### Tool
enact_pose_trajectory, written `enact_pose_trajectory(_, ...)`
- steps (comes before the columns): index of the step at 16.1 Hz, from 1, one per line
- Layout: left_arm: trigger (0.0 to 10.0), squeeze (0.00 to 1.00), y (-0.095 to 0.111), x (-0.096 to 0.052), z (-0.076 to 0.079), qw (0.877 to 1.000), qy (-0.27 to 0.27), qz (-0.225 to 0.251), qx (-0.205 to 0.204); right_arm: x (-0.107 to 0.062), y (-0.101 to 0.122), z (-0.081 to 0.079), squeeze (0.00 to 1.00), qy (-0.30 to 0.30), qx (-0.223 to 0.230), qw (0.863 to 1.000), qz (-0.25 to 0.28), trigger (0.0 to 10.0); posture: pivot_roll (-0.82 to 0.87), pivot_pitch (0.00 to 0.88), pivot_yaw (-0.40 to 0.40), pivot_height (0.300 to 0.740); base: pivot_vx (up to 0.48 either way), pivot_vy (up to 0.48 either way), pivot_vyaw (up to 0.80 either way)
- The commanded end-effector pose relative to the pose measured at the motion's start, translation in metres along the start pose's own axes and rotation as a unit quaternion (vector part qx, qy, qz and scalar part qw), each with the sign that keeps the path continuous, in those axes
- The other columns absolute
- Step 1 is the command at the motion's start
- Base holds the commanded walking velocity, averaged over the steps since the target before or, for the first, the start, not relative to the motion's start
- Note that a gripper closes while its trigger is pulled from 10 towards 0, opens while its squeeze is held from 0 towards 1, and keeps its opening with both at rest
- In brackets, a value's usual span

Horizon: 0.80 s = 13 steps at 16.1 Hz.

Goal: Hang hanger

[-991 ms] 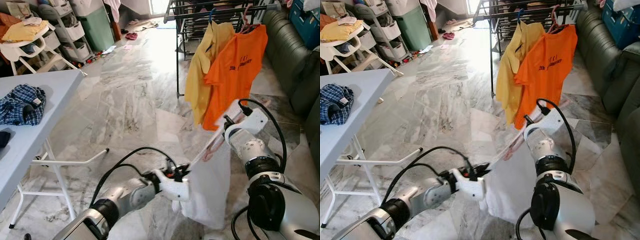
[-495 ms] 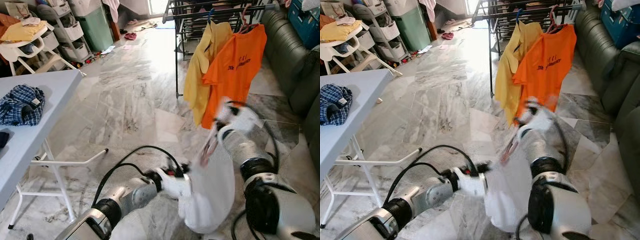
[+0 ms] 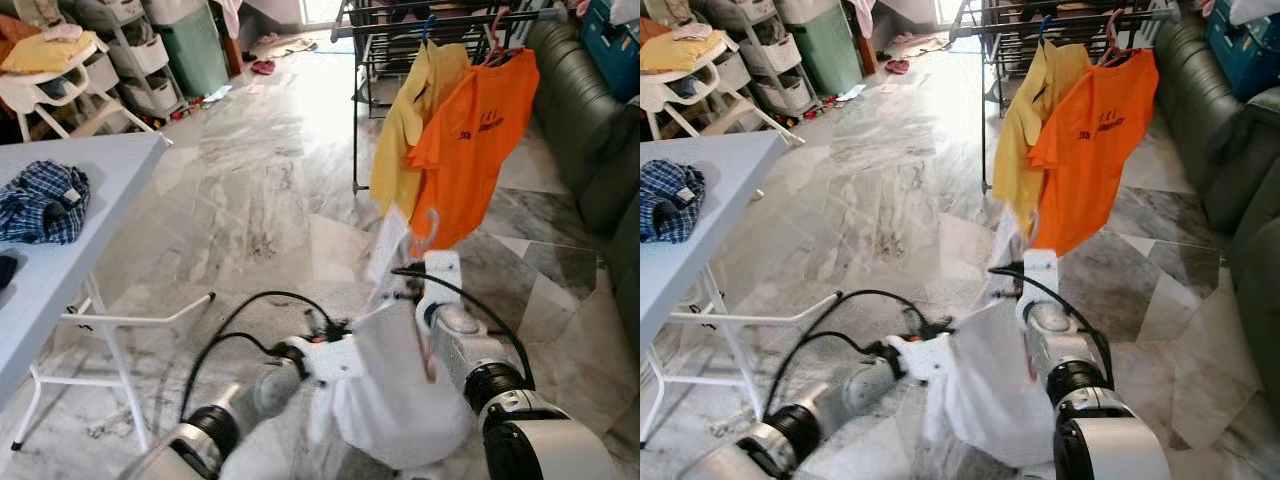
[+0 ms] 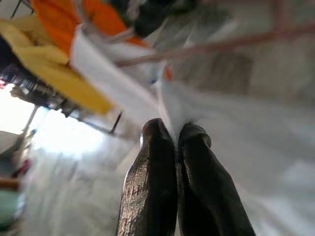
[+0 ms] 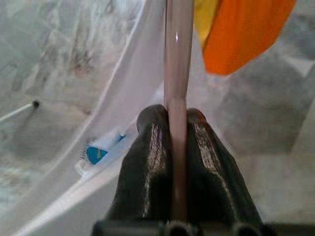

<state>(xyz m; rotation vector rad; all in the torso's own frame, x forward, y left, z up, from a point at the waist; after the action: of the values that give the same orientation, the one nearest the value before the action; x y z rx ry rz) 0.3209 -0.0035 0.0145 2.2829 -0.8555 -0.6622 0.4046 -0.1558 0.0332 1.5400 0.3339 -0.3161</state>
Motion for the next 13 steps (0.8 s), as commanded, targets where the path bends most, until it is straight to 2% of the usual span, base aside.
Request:
enact_pose_trajectory(1, 10.0, 1.0, -0.003, -0.004, 0.0, 1.0, -0.002, 0.001, -0.011, 0.002, 0.027, -0.007, 0.0, 0.005, -0.014, 0.999, 0.047, 10.0, -0.18, 0.038, 0.105, 0.74, 0.0, 0.0, 0.0)
enact_pose_trajectory(3, 10.0, 1.0, 0.012, 0.0, 0.008, 0.999, -0.011, 0.032, -0.004, 0.002, 0.049, 0.0, 0.0, -0.009, 0.005, 0.996, 0.089, 10.0, -0.18, 0.036, 0.109, 0.74, 0.0, 0.0, 0.0)
enact_pose_trajectory(7, 10.0, 1.0, 0.014, -0.001, 0.012, 0.999, -0.019, 0.038, -0.003, 0.001, 0.068, 0.009, 0.0, -0.022, 0.021, 0.992, 0.121, 10.0, -0.18, 0.036, 0.117, 0.74, 0.0, 0.0, 0.0)
enact_pose_trajectory(9, 10.0, 1.0, 0.01, -0.005, 0.021, 0.999, -0.036, 0.034, -0.014, 0.0, 0.088, 0.017, 0.0, -0.03, 0.032, 0.988, 0.151, 10.0, -0.19, 0.035, 0.12, 0.74, 0.0, 0.0, 0.0)
enact_pose_trajectory(11, 10.0, 1.0, 0.006, -0.009, 0.026, 0.998, -0.043, 0.029, -0.022, -0.002, 0.101, 0.012, 0.0, -0.008, 0.005, 0.984, 0.176, 10.0, -0.19, 0.031, 0.118, 0.74, 0.0, 0.0, 0.0)
enact_pose_trajectory(13, 10.0, 1.0, 0.002, -0.012, 0.015, 0.999, -0.026, 0.029, -0.023, -0.006, 0.107, 0.003, 0.0, 0.024, -0.032, 0.979, 0.202, 10.0, -0.19, 0.029, 0.116, 0.74, 0.0, 0.0, 0.0)
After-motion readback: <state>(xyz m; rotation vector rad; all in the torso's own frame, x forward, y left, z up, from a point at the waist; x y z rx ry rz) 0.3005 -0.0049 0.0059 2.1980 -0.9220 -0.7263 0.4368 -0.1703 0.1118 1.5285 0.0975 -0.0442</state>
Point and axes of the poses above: a point about 5 cm out from each wrist's last joint towards the gripper, its own x axis pointing out of the wrist towards the gripper, its own y axis along the axis of the wrist's last joint, z = x × y, the point moved 6 cm from there along x, pointing out of the wrist towards the gripper, and after that the axes turned 1 degree about x, right-handed, at the moved point
